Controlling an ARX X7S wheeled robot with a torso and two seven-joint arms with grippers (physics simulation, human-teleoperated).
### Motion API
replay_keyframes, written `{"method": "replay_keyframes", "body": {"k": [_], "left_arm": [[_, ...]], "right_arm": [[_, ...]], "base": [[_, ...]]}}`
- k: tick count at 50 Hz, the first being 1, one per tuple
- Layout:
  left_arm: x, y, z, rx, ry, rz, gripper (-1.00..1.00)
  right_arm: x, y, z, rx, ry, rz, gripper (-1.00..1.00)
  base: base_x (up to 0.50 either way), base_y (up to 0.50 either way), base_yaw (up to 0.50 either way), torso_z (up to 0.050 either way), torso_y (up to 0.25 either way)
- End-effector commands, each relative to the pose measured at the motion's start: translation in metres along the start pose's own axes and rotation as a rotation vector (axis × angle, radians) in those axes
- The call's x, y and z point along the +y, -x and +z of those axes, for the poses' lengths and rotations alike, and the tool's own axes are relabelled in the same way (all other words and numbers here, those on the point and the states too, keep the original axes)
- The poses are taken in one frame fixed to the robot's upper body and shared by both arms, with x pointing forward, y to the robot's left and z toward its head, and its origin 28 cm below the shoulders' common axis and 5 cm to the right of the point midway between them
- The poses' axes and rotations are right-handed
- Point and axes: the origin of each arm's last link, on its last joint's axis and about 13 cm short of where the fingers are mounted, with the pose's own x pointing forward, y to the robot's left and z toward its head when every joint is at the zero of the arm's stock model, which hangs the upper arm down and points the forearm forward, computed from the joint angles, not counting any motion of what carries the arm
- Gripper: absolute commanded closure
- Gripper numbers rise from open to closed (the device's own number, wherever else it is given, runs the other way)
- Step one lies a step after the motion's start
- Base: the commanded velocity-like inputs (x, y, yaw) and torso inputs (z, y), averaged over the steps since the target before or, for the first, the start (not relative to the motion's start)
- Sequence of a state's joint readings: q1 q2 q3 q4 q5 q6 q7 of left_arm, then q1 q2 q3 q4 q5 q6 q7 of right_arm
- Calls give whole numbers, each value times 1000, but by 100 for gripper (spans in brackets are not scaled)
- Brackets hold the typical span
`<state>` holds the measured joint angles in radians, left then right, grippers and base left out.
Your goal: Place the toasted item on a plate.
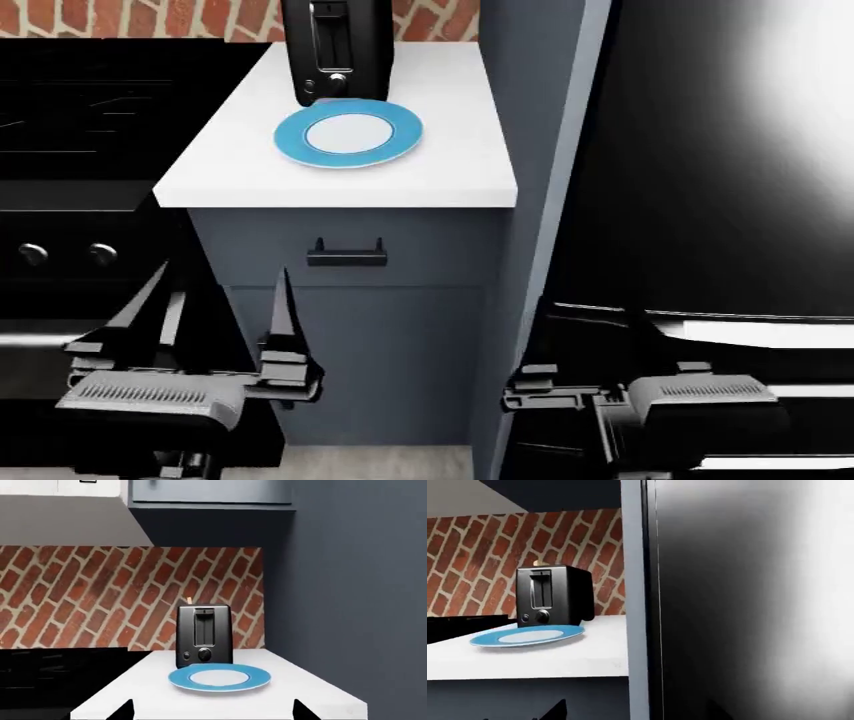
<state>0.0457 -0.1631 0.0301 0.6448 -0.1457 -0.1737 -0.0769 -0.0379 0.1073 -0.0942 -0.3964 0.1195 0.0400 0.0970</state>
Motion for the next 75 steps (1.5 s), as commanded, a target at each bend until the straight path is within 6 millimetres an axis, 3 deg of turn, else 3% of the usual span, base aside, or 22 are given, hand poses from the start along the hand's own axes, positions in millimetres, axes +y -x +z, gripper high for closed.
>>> {"method": "replay_keyframes", "body": {"k": [1, 11, 17, 57, 75], "left_arm": [[7, 2, 36, -200, 2, -18, -100], [11, 5, 64, -332, 5, -14, -100], [12, 7, 75, -398, 16, -4, -100], [11, 7, 73, -412, -12, 8, -100], [10, 7, 76, -425, -20, 2, -100]], "right_arm": [[0, 0, 33, -181, -32, 8, -100], [0, 3, 63, -346, -8, 20, -100], [0, 4, 70, -391, 18, 31, -100], [-5, 2, 68, -392, 3, -1, -100], [-9, 2, 72, -410, -15, -20, -100]], "base": [[0, 0, 0, 0, 0], [0, 0, 0, 0, 0], [5, 70, 0, 0, 0], [93, 495, 0, 0, 0], [113, 85, 0, 0, 0]]}}
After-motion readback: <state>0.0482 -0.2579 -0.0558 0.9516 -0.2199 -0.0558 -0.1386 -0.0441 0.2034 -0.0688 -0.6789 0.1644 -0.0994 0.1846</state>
